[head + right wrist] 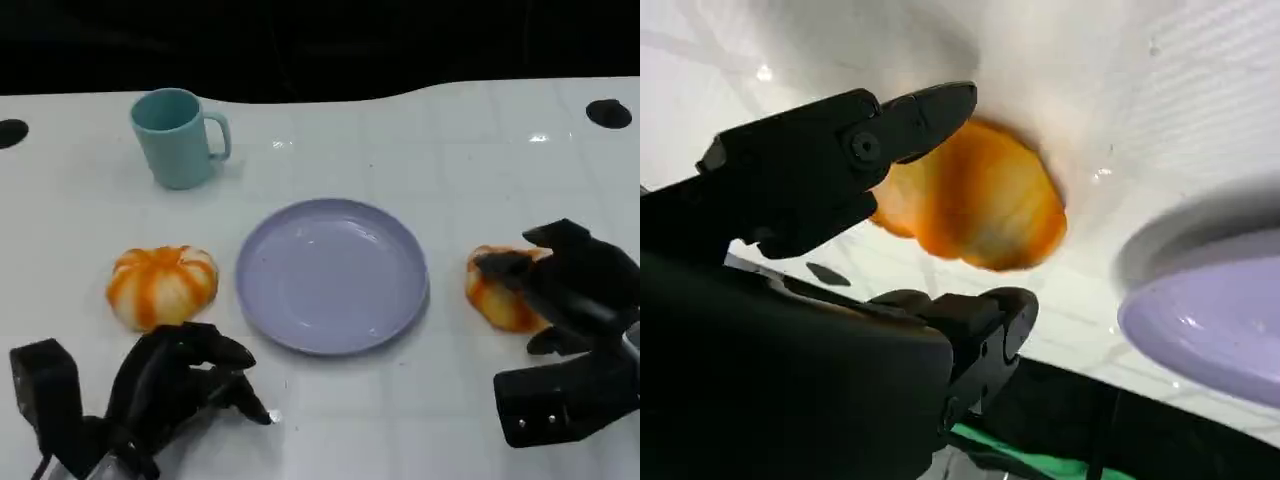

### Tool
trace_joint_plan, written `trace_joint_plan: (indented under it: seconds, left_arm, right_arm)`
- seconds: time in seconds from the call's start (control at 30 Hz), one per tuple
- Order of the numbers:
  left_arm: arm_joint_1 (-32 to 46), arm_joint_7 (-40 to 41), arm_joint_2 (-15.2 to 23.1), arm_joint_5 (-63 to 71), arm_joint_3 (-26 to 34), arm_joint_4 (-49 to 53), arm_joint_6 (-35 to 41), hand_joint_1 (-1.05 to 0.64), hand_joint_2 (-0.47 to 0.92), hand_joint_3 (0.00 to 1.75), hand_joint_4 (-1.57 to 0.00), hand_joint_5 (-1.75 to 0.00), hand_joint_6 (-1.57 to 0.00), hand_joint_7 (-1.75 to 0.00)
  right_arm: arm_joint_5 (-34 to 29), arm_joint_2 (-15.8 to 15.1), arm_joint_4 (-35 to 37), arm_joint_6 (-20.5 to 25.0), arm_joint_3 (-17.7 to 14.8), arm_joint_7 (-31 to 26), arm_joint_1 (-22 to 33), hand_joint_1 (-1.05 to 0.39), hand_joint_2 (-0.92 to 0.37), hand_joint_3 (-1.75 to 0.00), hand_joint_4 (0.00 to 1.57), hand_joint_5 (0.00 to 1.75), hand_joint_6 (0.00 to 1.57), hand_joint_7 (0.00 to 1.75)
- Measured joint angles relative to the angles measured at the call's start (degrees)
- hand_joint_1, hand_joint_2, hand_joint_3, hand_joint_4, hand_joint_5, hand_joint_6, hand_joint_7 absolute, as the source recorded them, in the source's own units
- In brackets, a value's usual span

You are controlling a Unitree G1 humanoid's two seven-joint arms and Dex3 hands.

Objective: Grasp the bread from the table and place it into the plate.

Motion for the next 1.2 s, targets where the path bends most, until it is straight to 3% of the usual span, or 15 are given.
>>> trace_joint_plan:
  seconds: [0.17,0.4,0.43,0.5,0.53,0.63,0.7,0.73,0.8,0.87,0.93,1.03,1.07,1.13,1.2]
  left_arm:
    - [0.1,0.0,0.0,0.0,-0.1,-0.6,0.0,-1.05,0.69,0.00,-1.57,-0.60,-1.57,-0.23]
    - [0.3,0.0,-0.1,0.0,-0.1,-1.3,0.2,-1.05,0.70,0.00,-1.57,-0.60,-1.57,-0.22]
    - [0.3,0.0,-0.1,0.0,-0.1,-1.3,0.2,-1.05,0.70,0.00,-1.57,-0.60,-1.57,-0.22]
    - [0.4,0.0,-0.1,0.0,-0.1,-1.4,0.2,-1.05,0.70,0.00,-1.57,-0.60,-1.57,-0.23]
    - [0.5,0.0,-0.1,0.0,-0.1,-1.4,0.2,-1.05,0.70,0.00,-1.57,-0.61,-1.57,-0.23]
    - [0.7,0.0,-0.1,0.0,-0.2,-1.6,0.2,-1.05,0.70,0.00,-1.57,-0.61,-1.57,-0.23]
    - [0.8,0.0,-0.1,0.0,-0.2,-1.7,0.2,-1.05,0.70,0.01,-1.57,-0.61,-1.57,-0.23]
    - [0.8,0.0,-0.1,0.0,-0.3,-1.7,0.2,-1.05,0.70,0.01,-1.57,-0.61,-1.57,-0.23]
    - [0.8,0.1,-0.1,0.0,-0.3,-1.7,0.2,-1.05,0.70,0.00,-1.57,-0.61,-1.57,-0.23]
    - [0.8,0.4,-0.1,0.1,-0.4,-1.7,0.2,-1.05,0.70,0.00,-1.57,-0.61,-1.57,-0.23]
    - [0.8,0.6,-0.1,0.1,-0.4,-1.7,0.2,-1.05,0.70,0.00,-1.57,-0.61,-1.57,-0.23]
    - [0.8,0.6,-0.1,0.1,-0.4,-1.7,0.2,-1.05,0.71,0.00,-1.57,-0.61,-1.57,-0.23]
    - [0.8,0.6,-0.1,0.1,-0.4,-1.7,0.2,-1.05,0.71,0.00,-1.57,-0.61,-1.57,-0.23]
    - [0.8,0.6,-0.1,0.1,-0.4,-1.7,0.1,-1.05,0.70,0.00,-1.57,-0.61,-1.57,-0.23]
    - [0.8,0.6,-0.1,0.1,-0.4,-1.7,0.1,-1.05,0.70,0.00,-1.57,-0.61,-1.57,-0.23]
  right_arm:
    - [1.3,1.7,9.6,-0.9,2.1,-3.1,-4.5,-0.45,-0.81,0.00,0.16,0.24,0.29,0.00]
    - [2.5,5.0,23.2,-2.7,4.8,-10.0,-10.9,-0.38,-0.85,0.00,0.39,0.14,0.43,0.02]
    - [2.8,5.3,24.7,-3.1,5.0,-10.7,-11.5,-0.30,-0.84,0.00,0.63,0.19,0.60,0.06]
    - [3.6,5.6,27.5,-4.6,5.1,-13.4,-12.4,-0.24,-0.85,0.00,0.89,0.27,0.79,0.09]
    - [3.9,5.8,28.7,-5.5,5.2,-15.1,-12.7,-0.21,-0.88,-0.01,1.03,0.49,1.01,0.11]
    - [5.1,6.1,31.9,-9.3,5.4,-21.0,-13.1,-0.17,-0.91,-0.10,0.97,1.41,1.30,0.18]
    - [5.2,6.1,33.7,-11.1,5.9,-24.5,-13.6,-0.19,-0.91,-0.16,0.90,1.66,1.24,0.43]
    - [5.2,6.2,34.6,-11.6,6.5,-26.2,-13.9,-0.20,-0.89,-0.21,0.89,1.71,1.07,0.79]
    - [5.2,6.3,35.8,-12.2,7.1,-28.5,-14.1,-0.19,-0.85,-0.25,0.89,1.74,0.96,1.06]
    - [5.2,6.3,36.7,-12.5,7.6,-30.5,-14.5,-0.18,-0.74,-0.46,0.89,1.74,0.83,1.45]
    - [5.2,6.4,37.3,-12.5,7.9,-32.2,-14.5,-0.18,-0.62,-0.66,0.89,1.75,0.78,1.58]
    - [5.2,6.6,38.1,-12.5,8.6,-34.9,-14.6,-0.16,-0.56,-0.77,0.91,1.75,0.76,1.64]
    - [5.2,6.7,38.3,-12.6,8.9,-36.0,-14.6,-0.15,-0.52,-0.78,0.93,1.75,0.78,1.62]
    - [5.2,6.7,38.6,-13.0,9.0,-38.7,-14.6,-0.14,-0.54,-0.66,0.94,1.75,0.87,1.37]
    - [5.2,6.8,38.6,-13.5,9.0,-41.2,-14.6,-0.12,-0.55,-0.60,0.94,1.75,0.85,1.43]
